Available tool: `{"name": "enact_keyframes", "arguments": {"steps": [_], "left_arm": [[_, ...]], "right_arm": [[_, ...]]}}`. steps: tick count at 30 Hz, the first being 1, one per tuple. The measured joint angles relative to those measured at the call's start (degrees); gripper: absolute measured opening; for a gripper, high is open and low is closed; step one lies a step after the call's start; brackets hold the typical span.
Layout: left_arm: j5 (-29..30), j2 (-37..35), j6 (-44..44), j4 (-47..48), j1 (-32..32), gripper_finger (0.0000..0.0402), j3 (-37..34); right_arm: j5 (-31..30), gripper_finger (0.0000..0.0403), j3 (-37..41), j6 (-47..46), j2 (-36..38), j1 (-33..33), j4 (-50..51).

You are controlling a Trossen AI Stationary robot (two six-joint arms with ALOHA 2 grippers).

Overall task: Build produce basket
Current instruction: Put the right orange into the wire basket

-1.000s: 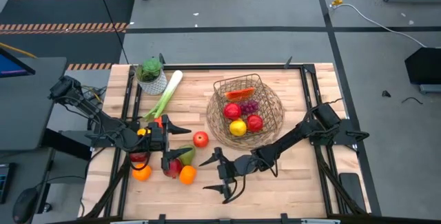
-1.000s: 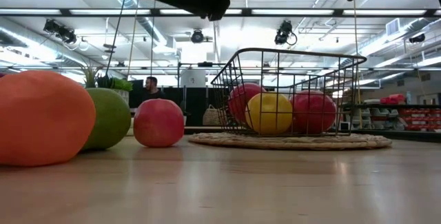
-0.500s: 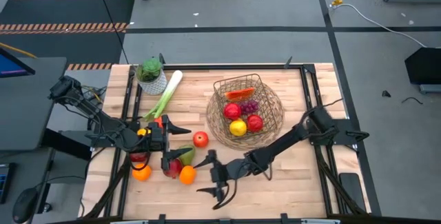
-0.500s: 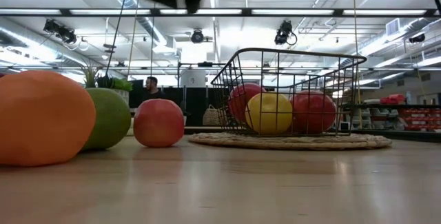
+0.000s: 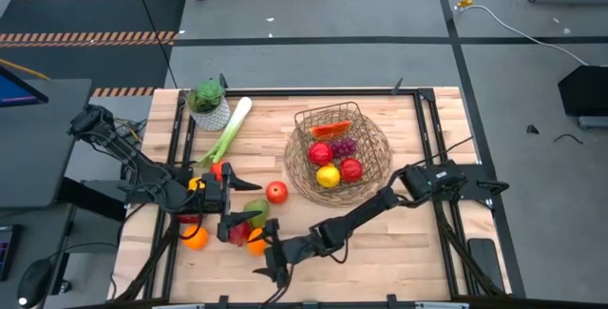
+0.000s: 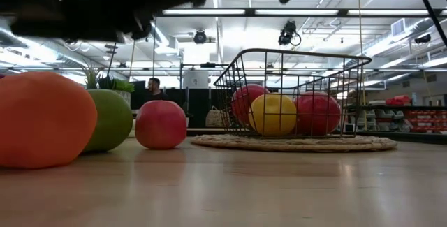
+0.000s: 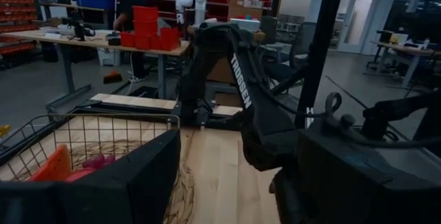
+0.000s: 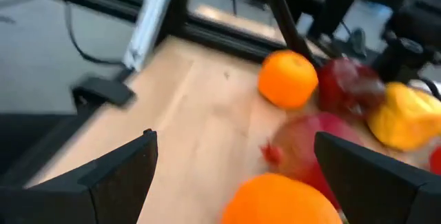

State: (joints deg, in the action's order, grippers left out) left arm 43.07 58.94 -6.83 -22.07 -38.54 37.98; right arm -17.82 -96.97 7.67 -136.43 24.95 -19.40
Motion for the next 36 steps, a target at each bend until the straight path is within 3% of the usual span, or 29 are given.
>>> {"name": "enact_keyframes", "arguments": {"steps": [7, 20, 30, 36], "left_arm": [[0.0, 0.0, 0.0, 0.0, 0.0, 0.0293, 0.0], [0.0, 0.0, 0.1, 0.0, 0.0, 0.0293, 0.0], [0.0, 0.0, 0.1, 0.2, 0.0, 0.0293, 0.0], [0.0, 0.0, 0.0, 0.9, 0.0, 0.0293, 0.0]], "right_arm": [[1.9, 0.0393, 2.5, -7.3, -0.5, -3.5, 2.4], [4.3, 0.0385, 7.4, -9.2, -0.5, -5.0, -2.7], [-0.5, 0.0339, 7.4, -5.2, 2.2, -2.6, -1.7], [-10.1, 0.0341, 7.4, -1.2, 10.4, -1.5, 12.1]]}}
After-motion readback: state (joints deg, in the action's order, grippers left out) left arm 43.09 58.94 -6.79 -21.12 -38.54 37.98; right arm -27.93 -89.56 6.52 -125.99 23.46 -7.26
